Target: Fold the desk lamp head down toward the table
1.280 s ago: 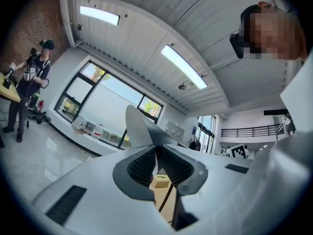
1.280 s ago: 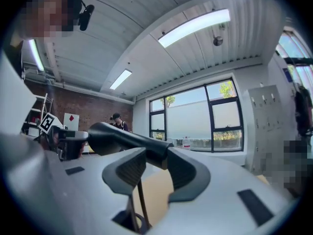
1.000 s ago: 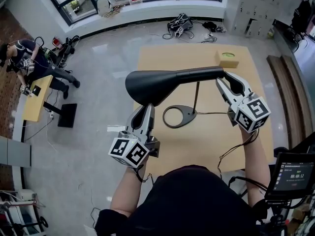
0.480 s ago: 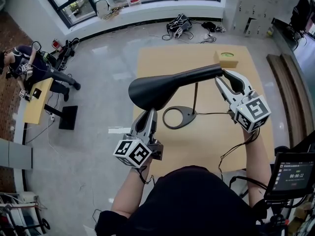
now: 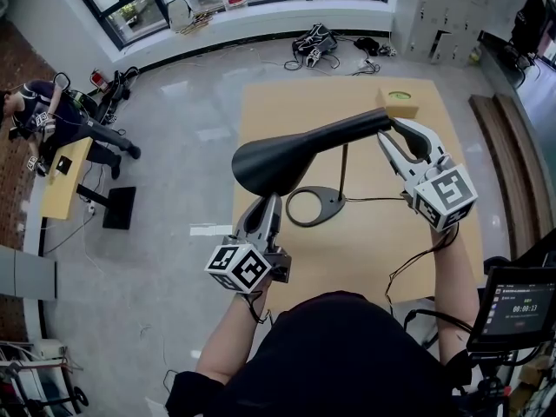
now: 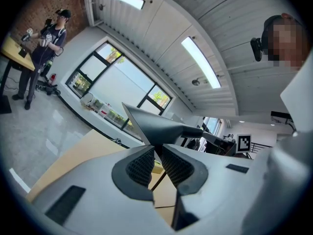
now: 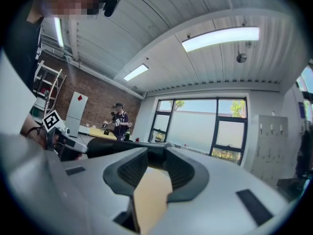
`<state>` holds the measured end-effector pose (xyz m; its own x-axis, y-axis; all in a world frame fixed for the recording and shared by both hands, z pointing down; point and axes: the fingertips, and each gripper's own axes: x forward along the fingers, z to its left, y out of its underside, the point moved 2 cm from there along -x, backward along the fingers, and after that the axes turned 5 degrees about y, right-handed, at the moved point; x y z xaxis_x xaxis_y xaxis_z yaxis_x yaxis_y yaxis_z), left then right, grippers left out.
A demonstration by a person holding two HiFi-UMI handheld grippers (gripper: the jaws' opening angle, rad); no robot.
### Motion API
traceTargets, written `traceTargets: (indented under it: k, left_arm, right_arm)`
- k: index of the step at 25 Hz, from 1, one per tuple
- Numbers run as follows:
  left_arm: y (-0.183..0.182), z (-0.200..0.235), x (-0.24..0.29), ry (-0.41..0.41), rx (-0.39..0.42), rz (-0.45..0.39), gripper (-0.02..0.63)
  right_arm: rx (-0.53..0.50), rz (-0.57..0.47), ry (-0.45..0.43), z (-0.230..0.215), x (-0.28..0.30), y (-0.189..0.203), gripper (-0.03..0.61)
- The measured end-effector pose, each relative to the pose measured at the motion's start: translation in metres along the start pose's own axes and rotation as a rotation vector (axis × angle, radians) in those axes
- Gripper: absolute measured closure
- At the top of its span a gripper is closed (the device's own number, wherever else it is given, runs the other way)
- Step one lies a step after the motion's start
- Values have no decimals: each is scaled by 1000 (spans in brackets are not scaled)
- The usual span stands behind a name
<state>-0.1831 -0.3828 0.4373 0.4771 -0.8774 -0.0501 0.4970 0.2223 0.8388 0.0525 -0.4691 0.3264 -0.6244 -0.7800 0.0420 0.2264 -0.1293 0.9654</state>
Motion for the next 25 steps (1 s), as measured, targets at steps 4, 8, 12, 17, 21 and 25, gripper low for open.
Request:
traceTargets:
  k: [4, 8, 12, 17, 21, 25]
  left_arm:
    - [9, 2, 1, 6, -49, 9, 569]
    - [13, 4, 3, 13, -76, 14, 569]
    - [18, 6, 5, 22, -99, 25, 569]
    - [26, 7, 8, 29, -139, 33, 569]
    - [33, 7, 9, 35, -155, 42, 569]
    - [38, 7, 11, 42, -182, 49, 569]
  right_arm:
    - [-28, 3, -4, 0, 0, -1, 454]
    - [-59, 10, -16, 1, 1, -3, 456]
    - [-79, 11, -21, 1, 2, -5, 456]
    - [-101, 8, -22, 1, 3, -8, 456]
    - [-128, 20, -16, 2, 2, -11, 457]
    - [-153, 23, -17, 3, 3, -16, 457]
